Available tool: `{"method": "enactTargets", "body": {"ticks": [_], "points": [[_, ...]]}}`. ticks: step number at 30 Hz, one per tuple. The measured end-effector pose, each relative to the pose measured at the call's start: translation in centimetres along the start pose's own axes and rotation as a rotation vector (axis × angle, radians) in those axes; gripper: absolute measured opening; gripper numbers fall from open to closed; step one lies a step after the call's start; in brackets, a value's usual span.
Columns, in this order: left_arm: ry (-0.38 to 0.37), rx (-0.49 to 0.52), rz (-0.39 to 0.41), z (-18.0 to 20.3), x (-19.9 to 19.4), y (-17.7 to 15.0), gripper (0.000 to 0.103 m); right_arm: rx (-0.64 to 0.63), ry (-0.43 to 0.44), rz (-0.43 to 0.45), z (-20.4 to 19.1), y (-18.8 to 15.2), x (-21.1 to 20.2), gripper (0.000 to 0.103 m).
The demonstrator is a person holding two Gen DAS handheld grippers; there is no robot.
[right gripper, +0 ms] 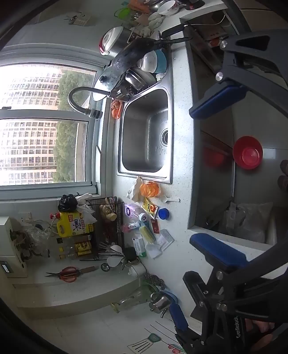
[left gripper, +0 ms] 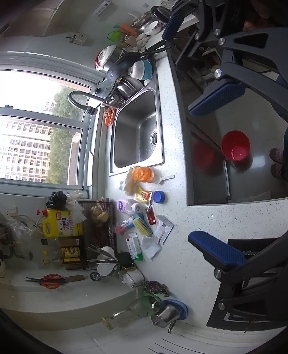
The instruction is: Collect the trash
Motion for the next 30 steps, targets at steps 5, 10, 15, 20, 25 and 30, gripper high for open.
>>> {"method": "enactTargets", "body": {"ticks": [5, 10, 15, 20, 25, 30], "points": [[-0.001, 0.000, 0.028, 0.24, -0.24, 0.04, 0.103, 0.016, 0.007, -0.007, -0.15, 0.05, -0.03, 0.103], [-0.034, 0.039, -0.006, 0.35, 0.08, -0.05, 0.103, 0.026, -0.015, -0.004, 0.65, -0.83, -0.18, 0.103], [-0.044, 0.049, -0.002, 0.41, 0.01, 0.06, 0.103, 0.037, -0.026, -0.018, 0.46, -0.58, -0.06, 0.103], [-0.050, 0.053, -0.008, 0.63, 0.04, -0.20, 0.103, 0.037, -0.043, -0.021, 0.38, -0.44, -0.15, 0.103], [-0.051, 0.060, -0.012, 0.69, -0.04, -0.14, 0.103, 0.041, -0.037, -0.027, 0.41, -0.54, -0.04, 0.103], [-0.051, 0.063, -0.017, 0.84, 0.12, -0.29, 0.103, 0.043, -0.041, -0.031, 0.49, -0.73, -0.12, 0.103]]}}
Point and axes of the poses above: each gripper's, at about its wrist camera, not at the fingertips, and x roughly the way its jaws point, z to its right, y to its top, the point moved 7 cm from there along x, roughly the way its jaws point, and after that the axes turned 1 degree about z, right-handed, at the moved point
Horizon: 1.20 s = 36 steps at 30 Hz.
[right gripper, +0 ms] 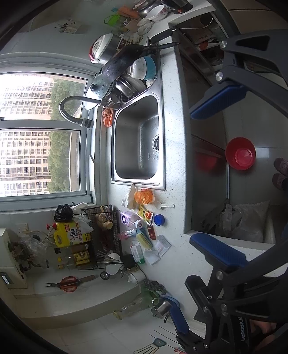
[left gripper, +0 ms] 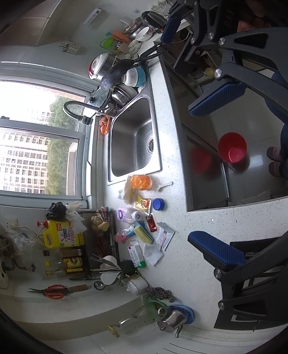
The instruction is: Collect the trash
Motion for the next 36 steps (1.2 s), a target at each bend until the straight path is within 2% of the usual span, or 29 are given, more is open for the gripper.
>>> {"method": "enactTargets", "body": {"ticks": [36], "points": [[-0.014, 0.000, -0.006, 0.27, -0.24, -0.81, 0.103, 0.001, 0.007, -0.013, -0.20, -0.21, -0.09, 0.103]]}}
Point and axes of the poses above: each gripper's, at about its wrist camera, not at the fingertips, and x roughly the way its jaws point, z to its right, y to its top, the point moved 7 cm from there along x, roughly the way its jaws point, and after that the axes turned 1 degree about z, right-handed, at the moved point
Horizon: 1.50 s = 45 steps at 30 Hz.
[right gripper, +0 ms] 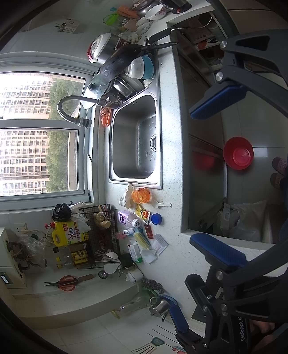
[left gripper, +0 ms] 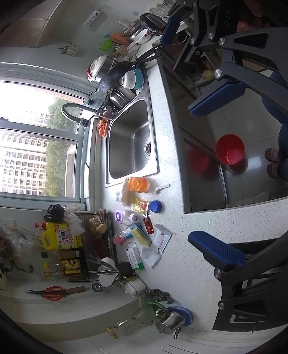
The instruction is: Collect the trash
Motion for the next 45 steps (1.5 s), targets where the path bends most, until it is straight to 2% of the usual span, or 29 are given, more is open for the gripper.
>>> {"method": "enactTargets", "body": {"ticks": [14, 29, 38, 45], "points": [[0.002, 0.005, -0.006, 0.1, 0.0, 0.2, 0.103, 0.000, 0.006, 0.001, -0.1, -0.1, -0.1, 0.103], [0.041, -0.043, -0.023, -0.1, 1.8, 1.5, 0.103, -0.046, 0.078, -0.001, 0.8, 1.6, 1.6, 0.103], [0.123, -0.141, -0.037, -5.0, 4.5, 4.7, 0.103, -0.153, 0.160, -0.035, -0.4, 5.4, 6.4, 0.103], [0.166, -0.235, -0.065, -11.2, 10.8, 7.9, 0.103, -0.202, 0.209, -0.071, -2.2, 9.3, 13.5, 0.103]]}}
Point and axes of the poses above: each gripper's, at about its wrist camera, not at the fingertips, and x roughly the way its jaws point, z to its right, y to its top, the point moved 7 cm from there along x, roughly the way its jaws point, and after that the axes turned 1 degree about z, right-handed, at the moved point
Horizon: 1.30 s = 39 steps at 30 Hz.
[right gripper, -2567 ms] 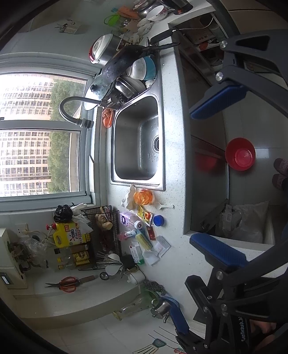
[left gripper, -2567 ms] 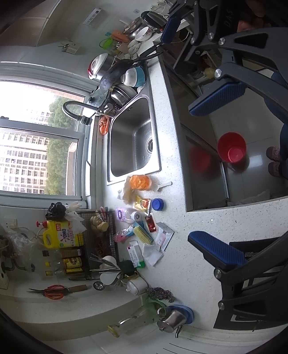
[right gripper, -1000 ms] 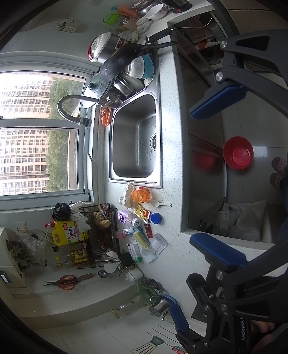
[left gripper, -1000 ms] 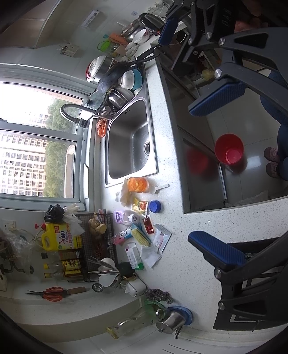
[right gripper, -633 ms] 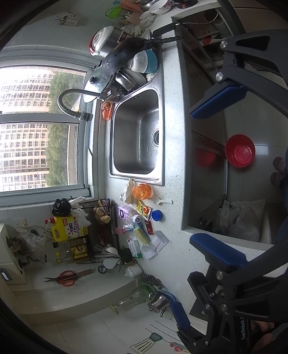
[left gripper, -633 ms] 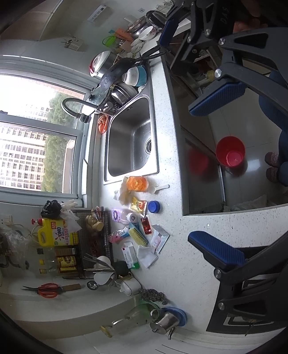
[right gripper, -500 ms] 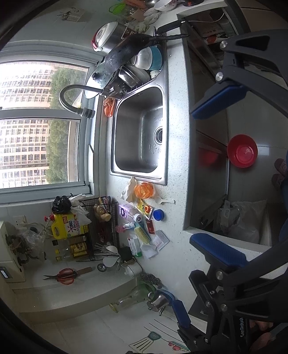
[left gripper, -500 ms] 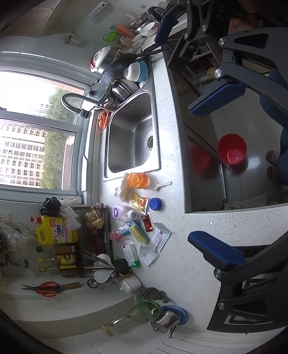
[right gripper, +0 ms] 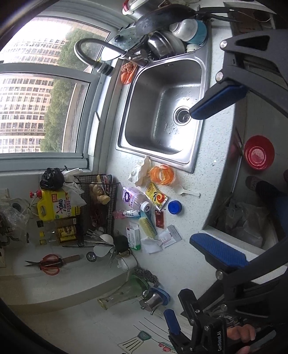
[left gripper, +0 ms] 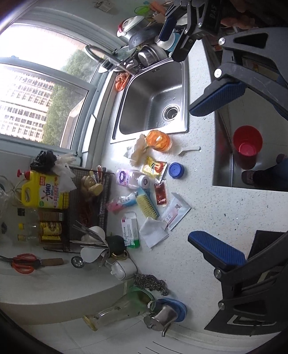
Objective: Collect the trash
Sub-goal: 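Grasp the orange plastic cup with the right tool while the left tool approaches the blue cap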
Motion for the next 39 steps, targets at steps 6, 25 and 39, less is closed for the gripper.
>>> {"method": "enactTargets", "body": {"ticks": [6, 25, 39], "points": [[0.018, -0.033, -0.093, -2.5, 8.0, 3.2, 0.103, -0.019, 0.017, -0.115, 0.1, 3.1, 8.5, 0.103], [0.009, -0.039, -0.377, -6.0, 23.1, 0.6, 0.103, -0.104, 0.035, -0.450, 1.7, 0.8, 27.1, 0.097], [-0.067, 0.043, -0.409, -2.5, 24.0, -0.6, 0.103, -0.092, 0.034, -0.401, 2.8, 0.7, 24.5, 0.063]]}}
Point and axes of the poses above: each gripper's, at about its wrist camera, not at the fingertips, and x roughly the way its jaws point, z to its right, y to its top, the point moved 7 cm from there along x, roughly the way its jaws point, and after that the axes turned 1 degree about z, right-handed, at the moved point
